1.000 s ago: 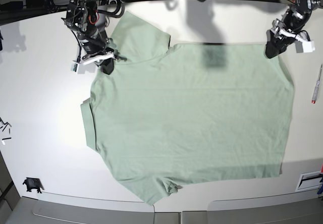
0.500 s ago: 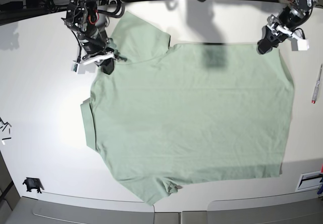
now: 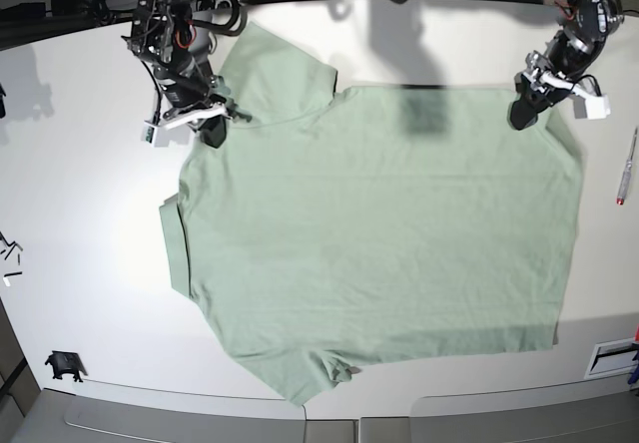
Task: Fold the T-shirt properly
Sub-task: 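Lower the left gripper onto the opposite shoulder edge and grasp it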
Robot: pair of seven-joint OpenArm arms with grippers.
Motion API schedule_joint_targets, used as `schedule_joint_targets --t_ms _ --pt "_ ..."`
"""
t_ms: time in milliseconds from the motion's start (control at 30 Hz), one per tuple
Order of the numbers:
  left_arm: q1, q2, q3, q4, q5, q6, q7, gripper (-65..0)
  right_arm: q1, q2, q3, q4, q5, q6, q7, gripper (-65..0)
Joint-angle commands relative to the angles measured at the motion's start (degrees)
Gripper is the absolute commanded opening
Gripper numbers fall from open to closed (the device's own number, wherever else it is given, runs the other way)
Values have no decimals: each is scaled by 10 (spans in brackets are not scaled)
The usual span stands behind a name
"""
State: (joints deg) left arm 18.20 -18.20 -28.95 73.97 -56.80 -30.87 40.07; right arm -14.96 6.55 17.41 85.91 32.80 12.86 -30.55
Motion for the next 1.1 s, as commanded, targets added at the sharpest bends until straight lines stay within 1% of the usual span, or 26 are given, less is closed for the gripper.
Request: schedule_joint_targets --t_ms 0,67,167,333,433,600,700,767,833,967,1067 --pt "-2 -4 0 0 40 37 16 -281 3 4 2 8 1 4 5 -650" --pt "-4 -4 0 0 64 64 -5 -281 3 4 2 8 1 4 5 -650" --pt "-4 -4 0 0 103 86 -34 -281 3 4 2 8 1 4 5 -650" --pt "-2 -4 -13 0 103 89 -32 -281 3 4 2 8 1 4 5 -650" --pt "0 -4 -40 0 98 89 -24 -281 3 4 2 8 -10 4 5 -650" --pt "1 -5 -93 0 72 89 -19 -281 3 4 2 8 -22 4 5 -650" --pt "1 -6 -99 0 72 88 -19 -286 3 4 2 8 -22 4 5 -650" --pt "1 -6 -99 0 72 88 -19 -314 3 4 2 9 -23 4 5 -650" --pt "1 -6 -99 0 70 84 -19 -357 3 4 2 8 -23 4 5 -650" --pt "1 -6 -99 0 55 67 -11 -437 3 4 2 8 -23 4 5 -650" --pt "1 -5 -99 0 55 67 -11 -461 3 4 2 9 -23 4 5 -650"
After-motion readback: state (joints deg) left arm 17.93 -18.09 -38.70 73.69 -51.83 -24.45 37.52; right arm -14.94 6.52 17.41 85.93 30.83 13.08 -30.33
